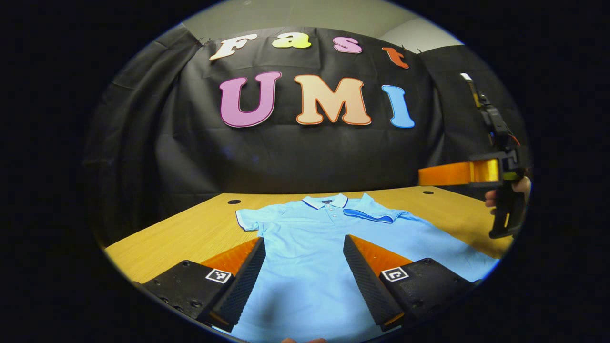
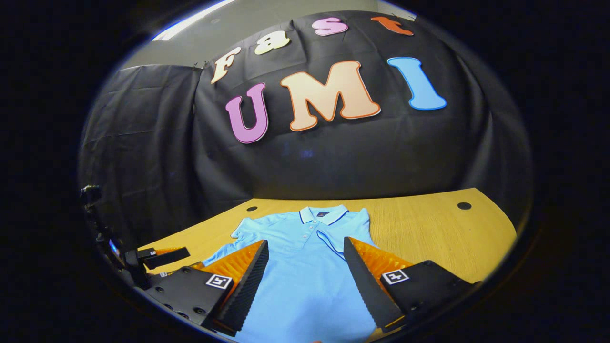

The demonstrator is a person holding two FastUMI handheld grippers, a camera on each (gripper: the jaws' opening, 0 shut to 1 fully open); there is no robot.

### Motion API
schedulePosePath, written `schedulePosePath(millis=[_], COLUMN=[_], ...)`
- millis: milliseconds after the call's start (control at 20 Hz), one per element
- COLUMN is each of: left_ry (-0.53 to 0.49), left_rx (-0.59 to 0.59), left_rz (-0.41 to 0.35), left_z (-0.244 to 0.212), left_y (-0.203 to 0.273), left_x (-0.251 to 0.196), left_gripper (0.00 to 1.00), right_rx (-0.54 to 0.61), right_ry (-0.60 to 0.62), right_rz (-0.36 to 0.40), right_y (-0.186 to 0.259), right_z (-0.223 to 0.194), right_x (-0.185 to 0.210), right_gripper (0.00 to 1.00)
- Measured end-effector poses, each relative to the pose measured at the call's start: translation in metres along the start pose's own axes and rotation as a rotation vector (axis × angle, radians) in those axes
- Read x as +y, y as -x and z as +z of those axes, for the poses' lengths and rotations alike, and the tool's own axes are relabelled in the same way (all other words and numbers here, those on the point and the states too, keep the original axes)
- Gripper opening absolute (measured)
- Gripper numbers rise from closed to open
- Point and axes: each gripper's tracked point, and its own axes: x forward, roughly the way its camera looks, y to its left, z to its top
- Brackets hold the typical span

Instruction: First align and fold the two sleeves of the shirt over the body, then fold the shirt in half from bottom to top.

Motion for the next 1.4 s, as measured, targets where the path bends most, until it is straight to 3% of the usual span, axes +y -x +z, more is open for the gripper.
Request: schedulePosePath(millis=[450,700,1050,1100,1250,1400], left_ry=[-0.019,0.005,0.022,0.034,0.077,0.036], left_rx=[0.065,0.108,0.31,0.339,0.413,0.454], left_rz=[-0.061,-0.072,0.006,0.013,0.031,0.047], left_z=[0.041,0.055,0.0,-0.01,-0.039,-0.055], left_y=[-0.044,-0.107,-0.196,-0.203,-0.218,-0.223], left_x=[0.042,0.079,0.144,0.148,0.16,0.167], left_gripper=[0.98,0.98,0.96,0.94,0.95,0.94], right_rx=[-0.071,-0.115,-0.045,-0.041,-0.03,-0.031], right_ry=[-0.028,0.012,0.062,0.076,0.098,0.097], right_rz=[-0.078,-0.122,-0.098,-0.098,-0.109,-0.122], right_y=[0.059,0.067,0.057,0.057,0.058,0.061], right_z=[-0.018,-0.023,-0.047,-0.047,-0.05,-0.047], right_x=[-0.029,-0.04,-0.032,-0.032,-0.036,-0.041], right_gripper=[0.98,0.98,0.98,0.94,0.98,0.98])
